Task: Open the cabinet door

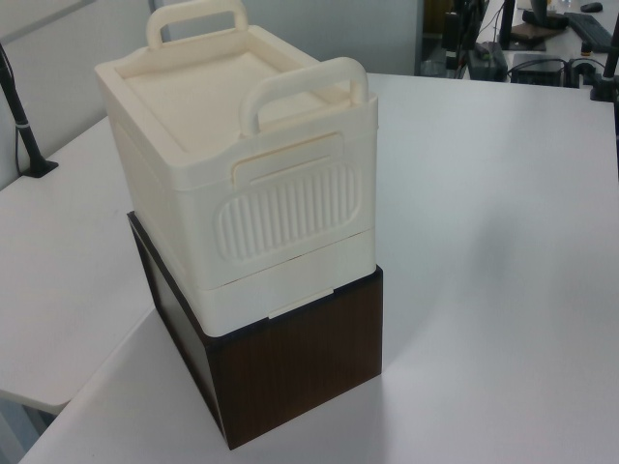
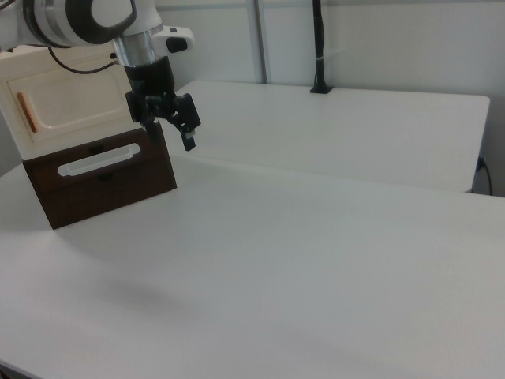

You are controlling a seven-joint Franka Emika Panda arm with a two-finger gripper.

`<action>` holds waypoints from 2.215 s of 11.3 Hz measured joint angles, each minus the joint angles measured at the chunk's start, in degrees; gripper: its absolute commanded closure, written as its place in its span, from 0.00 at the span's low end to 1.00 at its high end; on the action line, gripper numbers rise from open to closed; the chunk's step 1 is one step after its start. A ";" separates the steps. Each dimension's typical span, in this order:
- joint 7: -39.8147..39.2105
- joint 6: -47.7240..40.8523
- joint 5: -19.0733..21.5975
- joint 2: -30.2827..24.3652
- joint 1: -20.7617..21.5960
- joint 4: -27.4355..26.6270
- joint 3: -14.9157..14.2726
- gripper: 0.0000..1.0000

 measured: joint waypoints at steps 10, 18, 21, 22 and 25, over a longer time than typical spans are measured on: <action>-0.07 0.00 0.00 0.00 0.00 0.00 0.00 0.00; -0.57 2.73 0.03 1.99 8.61 0.35 0.81 0.00; -3.02 2.78 0.97 1.83 14.55 2.32 1.16 0.00; -6.46 2.79 1.81 1.81 16.36 3.25 1.25 0.00; -16.40 2.79 2.76 1.80 21.73 5.59 1.39 0.00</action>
